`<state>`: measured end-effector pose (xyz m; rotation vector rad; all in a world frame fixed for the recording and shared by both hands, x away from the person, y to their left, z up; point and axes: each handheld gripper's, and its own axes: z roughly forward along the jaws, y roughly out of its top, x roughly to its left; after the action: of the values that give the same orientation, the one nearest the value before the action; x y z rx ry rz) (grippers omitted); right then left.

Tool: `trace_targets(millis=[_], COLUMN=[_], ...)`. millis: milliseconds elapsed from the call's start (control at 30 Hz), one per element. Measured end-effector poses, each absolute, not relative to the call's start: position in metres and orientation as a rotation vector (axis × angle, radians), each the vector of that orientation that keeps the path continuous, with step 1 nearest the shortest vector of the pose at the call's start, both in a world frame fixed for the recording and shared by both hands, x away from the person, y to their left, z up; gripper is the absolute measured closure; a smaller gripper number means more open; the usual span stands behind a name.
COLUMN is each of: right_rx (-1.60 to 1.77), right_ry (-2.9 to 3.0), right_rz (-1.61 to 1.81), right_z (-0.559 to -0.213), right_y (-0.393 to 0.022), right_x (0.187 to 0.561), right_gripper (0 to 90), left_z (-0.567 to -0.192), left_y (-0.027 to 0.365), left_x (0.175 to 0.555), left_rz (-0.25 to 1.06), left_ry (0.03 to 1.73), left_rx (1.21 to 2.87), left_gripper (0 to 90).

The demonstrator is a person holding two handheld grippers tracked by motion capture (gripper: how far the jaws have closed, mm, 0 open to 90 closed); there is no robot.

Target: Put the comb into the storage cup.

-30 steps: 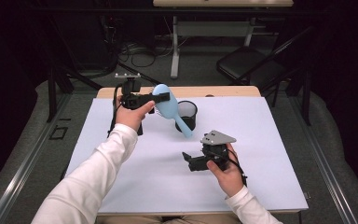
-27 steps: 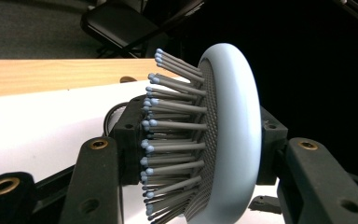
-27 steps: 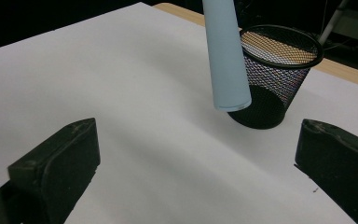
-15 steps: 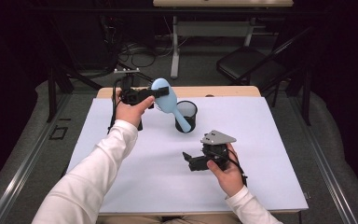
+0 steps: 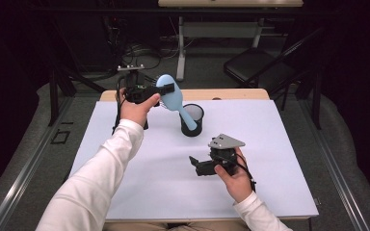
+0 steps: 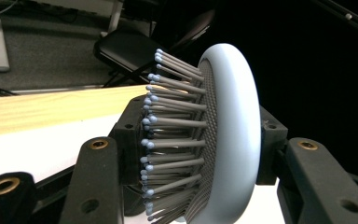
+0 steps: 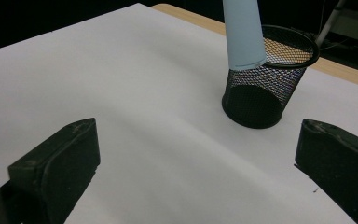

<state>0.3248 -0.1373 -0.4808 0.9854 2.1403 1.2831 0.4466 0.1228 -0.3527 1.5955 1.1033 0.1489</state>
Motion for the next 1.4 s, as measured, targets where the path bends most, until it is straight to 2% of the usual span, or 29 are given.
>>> trace_targets(millis=[1400], right_rx=[0.992], right_ry=[2.14], right_rz=[1.288], right_z=[-0.48], right_y=[-0.138], right_x=[0.325], right_gripper=[0.0], left_z=[-0.341], left_y=[0.129], left_x=[0.46], left_rz=[0.247], left_ry=[1.116], left_rx=[1.522], left_gripper=[50.4])
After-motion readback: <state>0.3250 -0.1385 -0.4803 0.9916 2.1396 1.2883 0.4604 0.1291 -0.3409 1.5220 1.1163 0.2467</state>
